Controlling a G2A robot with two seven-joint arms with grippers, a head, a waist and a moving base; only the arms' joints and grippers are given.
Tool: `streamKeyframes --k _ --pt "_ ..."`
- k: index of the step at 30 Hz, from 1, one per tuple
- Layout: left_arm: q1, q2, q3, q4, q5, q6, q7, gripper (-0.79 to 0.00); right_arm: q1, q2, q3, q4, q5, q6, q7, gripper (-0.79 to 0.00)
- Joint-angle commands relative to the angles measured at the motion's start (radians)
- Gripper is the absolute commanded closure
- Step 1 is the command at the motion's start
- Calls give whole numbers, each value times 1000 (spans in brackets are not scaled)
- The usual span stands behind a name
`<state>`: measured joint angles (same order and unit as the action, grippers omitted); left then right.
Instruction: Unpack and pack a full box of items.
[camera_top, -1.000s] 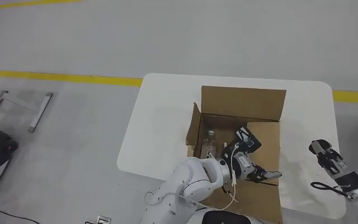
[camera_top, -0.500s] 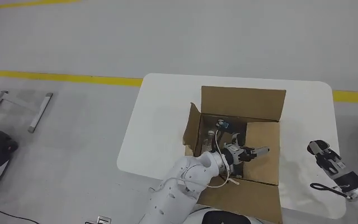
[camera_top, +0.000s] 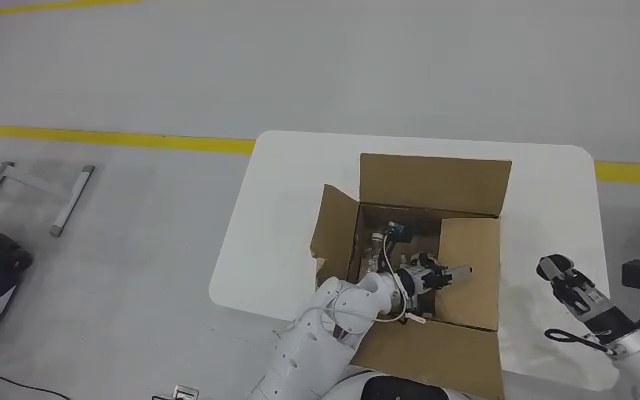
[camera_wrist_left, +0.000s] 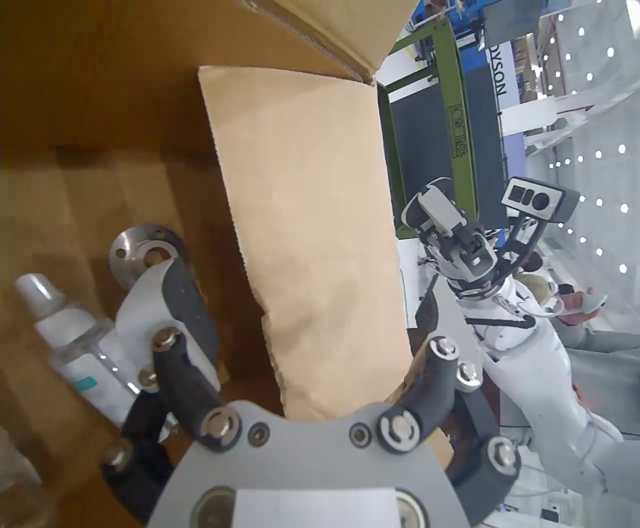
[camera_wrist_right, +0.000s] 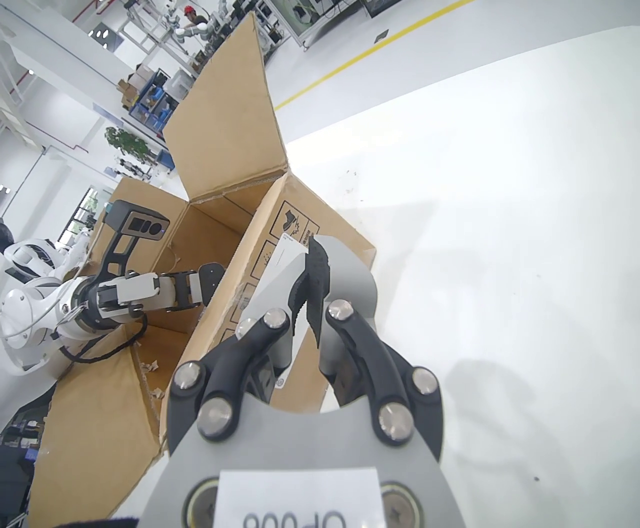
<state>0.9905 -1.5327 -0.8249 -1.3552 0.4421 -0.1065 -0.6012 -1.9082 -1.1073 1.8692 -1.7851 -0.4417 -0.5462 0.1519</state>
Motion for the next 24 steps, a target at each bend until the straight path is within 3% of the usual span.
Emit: streamKeyframes --k 1,24 --pt "-6 -2 8 7 -4 -3 -10 -785 6 -1 -8 7 -3 -3 2 0" --pt "-20 -17 21 48 -168 -53 -50 -785 135 -12 -186 86 -83 -5 56 0"
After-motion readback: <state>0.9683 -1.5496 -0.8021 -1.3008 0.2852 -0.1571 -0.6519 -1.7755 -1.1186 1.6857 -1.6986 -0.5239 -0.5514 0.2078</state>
